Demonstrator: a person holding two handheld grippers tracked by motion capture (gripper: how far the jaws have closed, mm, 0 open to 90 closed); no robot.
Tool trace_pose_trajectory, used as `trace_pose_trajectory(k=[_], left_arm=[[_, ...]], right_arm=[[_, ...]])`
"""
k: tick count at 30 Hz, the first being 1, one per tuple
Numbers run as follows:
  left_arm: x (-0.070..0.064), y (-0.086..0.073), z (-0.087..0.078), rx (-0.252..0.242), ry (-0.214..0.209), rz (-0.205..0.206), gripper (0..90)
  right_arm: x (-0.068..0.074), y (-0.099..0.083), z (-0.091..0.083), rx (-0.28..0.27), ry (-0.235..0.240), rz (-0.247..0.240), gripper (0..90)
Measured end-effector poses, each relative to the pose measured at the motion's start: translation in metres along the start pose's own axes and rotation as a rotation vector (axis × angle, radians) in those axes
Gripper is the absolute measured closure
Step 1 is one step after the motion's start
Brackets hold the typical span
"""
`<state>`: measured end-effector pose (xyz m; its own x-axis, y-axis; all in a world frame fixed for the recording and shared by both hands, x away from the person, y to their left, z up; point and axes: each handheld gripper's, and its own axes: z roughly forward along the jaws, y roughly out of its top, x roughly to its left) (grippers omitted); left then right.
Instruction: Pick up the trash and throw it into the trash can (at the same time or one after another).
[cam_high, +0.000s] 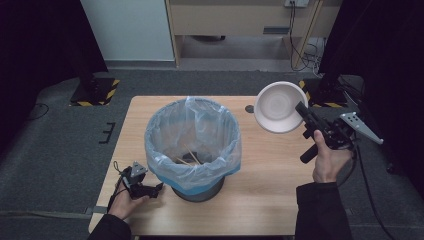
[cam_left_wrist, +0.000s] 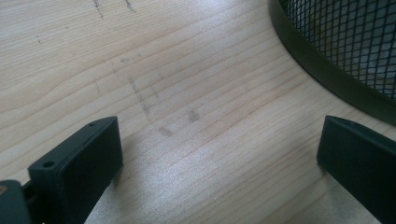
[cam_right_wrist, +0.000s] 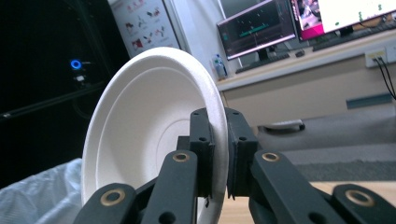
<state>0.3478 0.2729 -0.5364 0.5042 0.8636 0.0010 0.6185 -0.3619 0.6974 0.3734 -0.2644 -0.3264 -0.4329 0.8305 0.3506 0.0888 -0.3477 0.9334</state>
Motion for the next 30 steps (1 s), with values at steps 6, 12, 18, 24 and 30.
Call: trace_pose_trajectory(k=[6,12,18,24,30], left_arm=[[0.0,0.0,0.0,0.0,0.0,0.0,0.0],[0.0,0.0,0.0,0.0,0.0,0.0,0.0],[0.0,0.0,0.0,0.0,0.0,0.0,0.0],[0.0,0.0,0.0,0.0,0.0,0.0,0.0],[0.0,0.0,0.0,0.0,0.0,0.0,0.0]], right_arm=[[0.013,0.01,-0.004,-0.038,0.048,-0.016,83.8],[0.027,0.017,-0.006,-0.056,0.089,-0.034,83.8],[0.042,0.023,-0.008,-0.074,0.135,-0.055,83.8],[0.059,0.026,-0.005,-0.071,0.174,-0.07,83.8],[0.077,0.024,0.003,-0.055,0.213,-0.084,83.8]])
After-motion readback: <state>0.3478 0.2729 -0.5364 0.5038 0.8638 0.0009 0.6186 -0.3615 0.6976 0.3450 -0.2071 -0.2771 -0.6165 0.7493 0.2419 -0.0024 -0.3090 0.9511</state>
